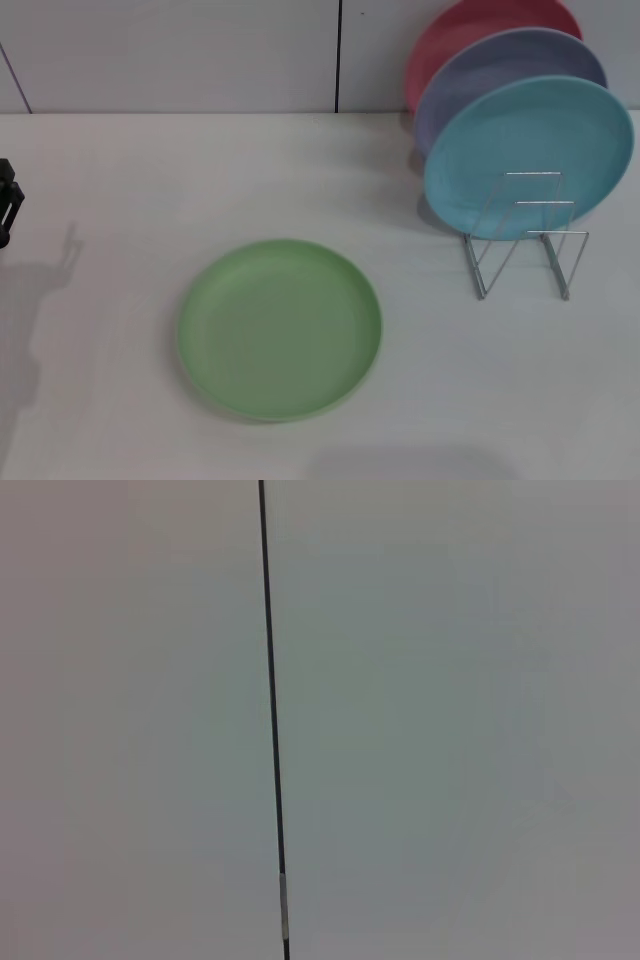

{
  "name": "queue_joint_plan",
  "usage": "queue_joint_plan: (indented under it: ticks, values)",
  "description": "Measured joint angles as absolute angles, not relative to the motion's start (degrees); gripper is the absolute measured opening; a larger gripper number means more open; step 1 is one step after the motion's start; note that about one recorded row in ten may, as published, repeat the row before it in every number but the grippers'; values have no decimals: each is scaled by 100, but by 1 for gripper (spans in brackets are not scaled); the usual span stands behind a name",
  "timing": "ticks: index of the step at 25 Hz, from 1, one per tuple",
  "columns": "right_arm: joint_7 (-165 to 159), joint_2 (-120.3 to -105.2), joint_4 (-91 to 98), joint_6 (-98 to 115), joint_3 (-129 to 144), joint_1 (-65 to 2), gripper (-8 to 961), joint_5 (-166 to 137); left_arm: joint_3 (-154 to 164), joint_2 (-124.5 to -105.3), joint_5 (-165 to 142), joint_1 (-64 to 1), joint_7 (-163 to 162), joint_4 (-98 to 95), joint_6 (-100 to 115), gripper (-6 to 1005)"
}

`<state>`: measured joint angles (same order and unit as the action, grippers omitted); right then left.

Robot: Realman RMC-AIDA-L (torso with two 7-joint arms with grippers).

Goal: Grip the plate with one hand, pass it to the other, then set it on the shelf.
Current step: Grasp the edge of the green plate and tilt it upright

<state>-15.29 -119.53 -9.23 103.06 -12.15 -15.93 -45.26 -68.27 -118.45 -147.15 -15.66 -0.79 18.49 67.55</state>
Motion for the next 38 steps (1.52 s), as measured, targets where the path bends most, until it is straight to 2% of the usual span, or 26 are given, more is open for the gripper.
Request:
queue_joint_plan:
  ticks: [8,9,11,15,17,19,21,23,24,25,27,38]
  values:
    - [-1529,-11952,-921,10281,-1124,-1625,790,-4526,-6830,-11784,-14762,-1503,-58,2400,6208,803]
    - [-1514,-11944,-905,10309,-948,-1646,790,-4526,-6835,-11665,-14906,-1365,47,3021,5486,802]
    - [-1496,-11938,-887,10322,-862,-1660,790,-4526,-6837,-11589,-15002,-1286,113,3338,5089,802]
    - [-1484,-11927,-816,10314,-651,-1722,789,-4526,-7086,-11188,-15461,-702,421,5881,2318,801]
    - [-1481,-11926,-791,10281,-590,-1750,790,-4526,-7336,-11147,-15658,-513,450,6822,1154,800]
    - [-1478,-11922,-780,10222,-533,-1778,790,-4526,-7783,-11230,-15913,-320,525,8250,-903,800]
    - [-1477,-11920,-775,10195,-528,-1785,790,-4526,-7889,-11276,-15934,-309,589,8571,-1450,800]
    - [-1476,-11919,-749,10127,-504,-1796,790,-4526,-8132,-11440,-15932,-348,790,9112,-2499,800]
    - [-1476,-11919,-734,10095,-488,-1806,790,-4526,-8396,-11652,-15912,-448,1053,9480,-3450,800]
    - [-1475,-11918,-719,10054,-473,-1813,790,-4526,-8396,-11652,-15912,-448,1053,9480,-3450,800]
    - [-1474,-11917,-677,9969,-458,-1842,789,-4526,-8647,-11810,-15819,-740,1251,9702,-4758,800]
    - [-1469,-11918,-624,9816,-457,-1883,790,-4526,-8677,-11822,-15077,-1046,1185,9725,-6125,801]
